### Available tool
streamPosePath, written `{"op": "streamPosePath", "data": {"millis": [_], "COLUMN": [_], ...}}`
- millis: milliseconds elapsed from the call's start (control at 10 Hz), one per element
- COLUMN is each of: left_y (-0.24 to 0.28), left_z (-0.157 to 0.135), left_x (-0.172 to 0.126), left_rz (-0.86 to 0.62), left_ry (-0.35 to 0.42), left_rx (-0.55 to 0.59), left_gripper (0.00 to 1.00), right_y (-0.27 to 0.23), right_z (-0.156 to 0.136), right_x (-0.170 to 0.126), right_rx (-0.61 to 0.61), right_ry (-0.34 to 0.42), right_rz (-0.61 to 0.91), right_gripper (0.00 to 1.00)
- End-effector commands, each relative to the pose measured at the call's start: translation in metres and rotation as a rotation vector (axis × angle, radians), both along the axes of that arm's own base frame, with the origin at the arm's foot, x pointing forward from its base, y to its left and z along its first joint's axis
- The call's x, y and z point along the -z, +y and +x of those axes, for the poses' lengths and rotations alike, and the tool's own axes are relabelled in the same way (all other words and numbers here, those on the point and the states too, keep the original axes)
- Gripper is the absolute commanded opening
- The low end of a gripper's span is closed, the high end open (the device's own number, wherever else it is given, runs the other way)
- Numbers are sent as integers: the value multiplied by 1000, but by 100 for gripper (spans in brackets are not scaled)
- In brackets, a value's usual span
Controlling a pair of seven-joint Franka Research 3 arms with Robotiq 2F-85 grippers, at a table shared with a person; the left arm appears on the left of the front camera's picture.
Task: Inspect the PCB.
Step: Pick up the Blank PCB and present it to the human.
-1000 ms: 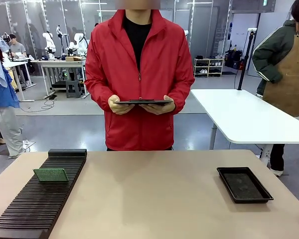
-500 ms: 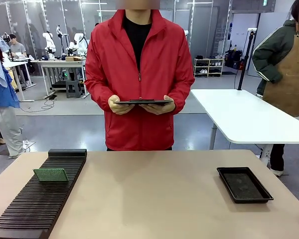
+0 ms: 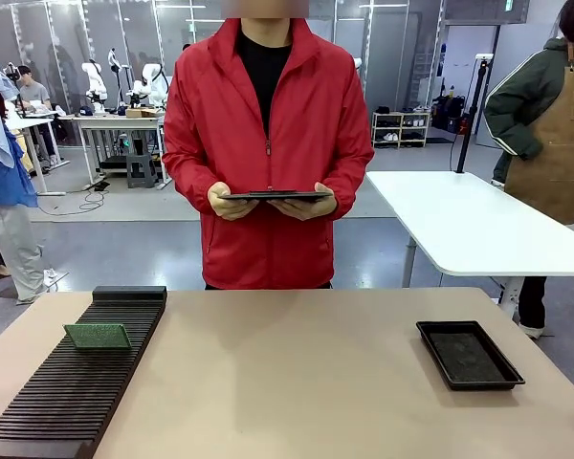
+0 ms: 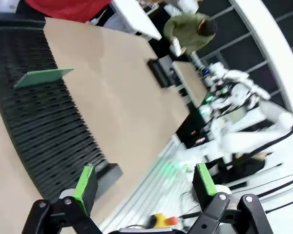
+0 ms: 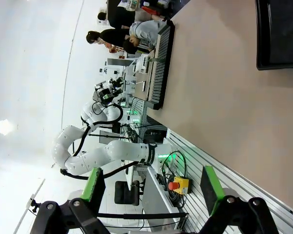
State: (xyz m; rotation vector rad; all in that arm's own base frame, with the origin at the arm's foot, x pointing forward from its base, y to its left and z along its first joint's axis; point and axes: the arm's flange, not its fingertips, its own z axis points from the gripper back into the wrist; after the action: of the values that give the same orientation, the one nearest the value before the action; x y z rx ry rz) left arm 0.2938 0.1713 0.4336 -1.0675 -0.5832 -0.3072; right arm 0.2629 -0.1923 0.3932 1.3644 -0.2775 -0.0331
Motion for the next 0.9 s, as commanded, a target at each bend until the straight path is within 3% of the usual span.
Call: {"op": "streamPosePath", "data": {"millis": [0,300,500,800], "left_y": [-27,-85,-122,-135], "left_z": [23,62,86,107], "left_x": [-10,-25,-14,-8], "left_rz": [303,643,786,848], "left_ry": [-141,-352,-387,-455], "left_rx": [87,183,216,263], "left_gripper": [100,100,100,100], "right_y": [0,0,0,0], "right_z": [0,0,0,0], "right_x": [-1,-1,-1,-1], "right_rx": [1,1,1,1], "right_ry": [2,2,2,2], "right_rz": [1,1,1,1], "right_gripper": [100,100,100,100]}}
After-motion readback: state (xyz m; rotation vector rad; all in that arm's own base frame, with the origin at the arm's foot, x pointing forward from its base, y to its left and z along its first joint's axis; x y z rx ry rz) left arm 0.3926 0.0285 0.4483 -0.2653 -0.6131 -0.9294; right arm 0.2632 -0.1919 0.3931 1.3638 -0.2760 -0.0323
